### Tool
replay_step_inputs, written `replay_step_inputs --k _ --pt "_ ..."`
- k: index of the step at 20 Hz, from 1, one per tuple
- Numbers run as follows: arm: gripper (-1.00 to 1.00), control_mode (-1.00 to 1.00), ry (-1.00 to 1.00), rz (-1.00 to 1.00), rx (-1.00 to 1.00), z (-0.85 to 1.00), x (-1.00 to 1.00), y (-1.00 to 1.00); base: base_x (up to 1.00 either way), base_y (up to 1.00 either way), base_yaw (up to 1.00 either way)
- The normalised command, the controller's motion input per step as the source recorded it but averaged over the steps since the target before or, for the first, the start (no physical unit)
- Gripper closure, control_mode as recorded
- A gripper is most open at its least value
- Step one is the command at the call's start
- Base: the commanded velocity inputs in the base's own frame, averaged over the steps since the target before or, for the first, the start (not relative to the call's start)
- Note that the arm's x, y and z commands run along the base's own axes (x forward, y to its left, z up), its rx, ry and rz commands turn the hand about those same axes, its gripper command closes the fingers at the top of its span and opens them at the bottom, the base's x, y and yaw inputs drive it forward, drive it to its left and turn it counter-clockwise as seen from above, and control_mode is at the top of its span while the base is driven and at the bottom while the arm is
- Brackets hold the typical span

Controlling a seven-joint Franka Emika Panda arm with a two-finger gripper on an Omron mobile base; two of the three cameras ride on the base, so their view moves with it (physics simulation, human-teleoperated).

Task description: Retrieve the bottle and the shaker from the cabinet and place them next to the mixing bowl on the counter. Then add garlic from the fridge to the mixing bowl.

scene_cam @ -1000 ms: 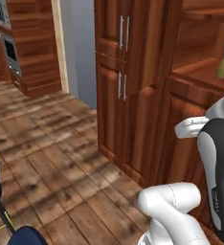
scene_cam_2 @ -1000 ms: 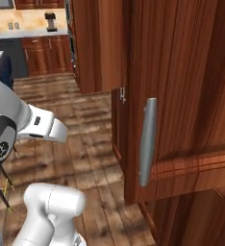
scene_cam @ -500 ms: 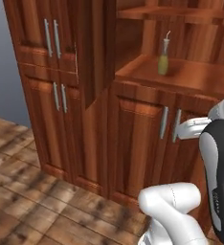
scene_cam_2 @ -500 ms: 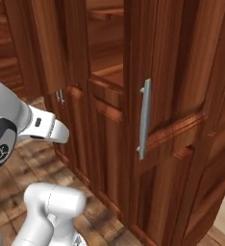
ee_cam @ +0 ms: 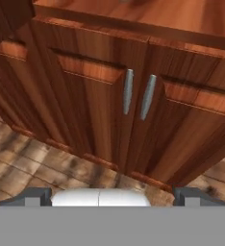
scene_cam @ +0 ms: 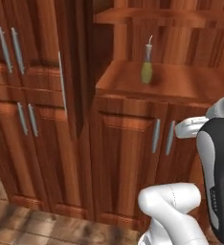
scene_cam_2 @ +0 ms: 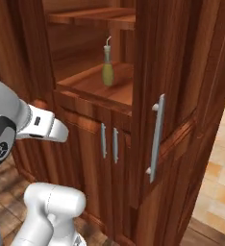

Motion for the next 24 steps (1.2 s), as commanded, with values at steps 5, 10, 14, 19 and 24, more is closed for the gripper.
replay_step_inputs --k 5,10,14,19,24 --pt "-1.0 1.0 0.0 0.0 0.0 0.0 0.0 0.0 0.06 0.46 -0.62" --pt "-1.0 1.0 0.0 0.0 0.0 0.0 0.0 0.0 0.34 0.59 -0.45" --pt "-1.0 1.0 0.0 0.0 0.0 0.0 0.0 0.0 0.43 0.14 -0.16" --pt "-1.0 1.0 0.0 0.0 0.0 0.0 0.0 0.0 0.45 0.36 -0.21" --pt "-1.0 1.0 0.0 0.0 0.0 0.0 0.0 0.0 0.54 0.25 -0.17"
